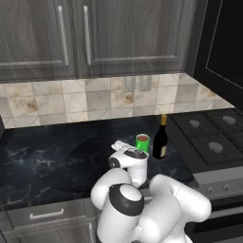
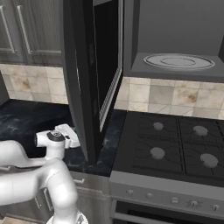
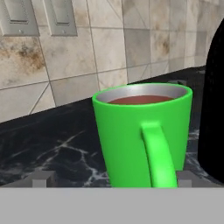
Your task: Place the microwavable item in the microwave. Then, close the microwave door and press the start button.
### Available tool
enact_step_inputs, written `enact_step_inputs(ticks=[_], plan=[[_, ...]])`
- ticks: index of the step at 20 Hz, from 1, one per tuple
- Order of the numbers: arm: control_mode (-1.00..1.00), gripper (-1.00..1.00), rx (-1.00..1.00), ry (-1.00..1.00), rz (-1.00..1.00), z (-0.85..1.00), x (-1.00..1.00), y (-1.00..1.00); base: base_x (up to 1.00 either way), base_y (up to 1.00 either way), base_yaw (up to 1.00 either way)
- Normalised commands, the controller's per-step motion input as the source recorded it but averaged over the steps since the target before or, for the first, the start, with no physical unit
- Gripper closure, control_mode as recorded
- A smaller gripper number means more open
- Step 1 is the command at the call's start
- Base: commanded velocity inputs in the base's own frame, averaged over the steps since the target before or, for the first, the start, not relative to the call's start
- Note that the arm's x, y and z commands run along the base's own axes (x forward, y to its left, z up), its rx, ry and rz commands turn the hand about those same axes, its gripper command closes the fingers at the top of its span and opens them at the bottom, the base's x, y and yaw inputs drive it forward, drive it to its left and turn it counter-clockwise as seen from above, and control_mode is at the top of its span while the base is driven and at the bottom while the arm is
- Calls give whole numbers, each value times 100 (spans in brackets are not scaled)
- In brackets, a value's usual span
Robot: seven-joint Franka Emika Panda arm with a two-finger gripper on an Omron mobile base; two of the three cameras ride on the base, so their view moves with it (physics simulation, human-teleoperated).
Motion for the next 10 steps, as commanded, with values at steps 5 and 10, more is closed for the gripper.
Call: enact_step_inputs(ticks=[5,10], plan=[[-100,100,0,0,0,-1,6,0,0,0,0],[-100,100,0,0,0,0,0,0,0,0,0]])
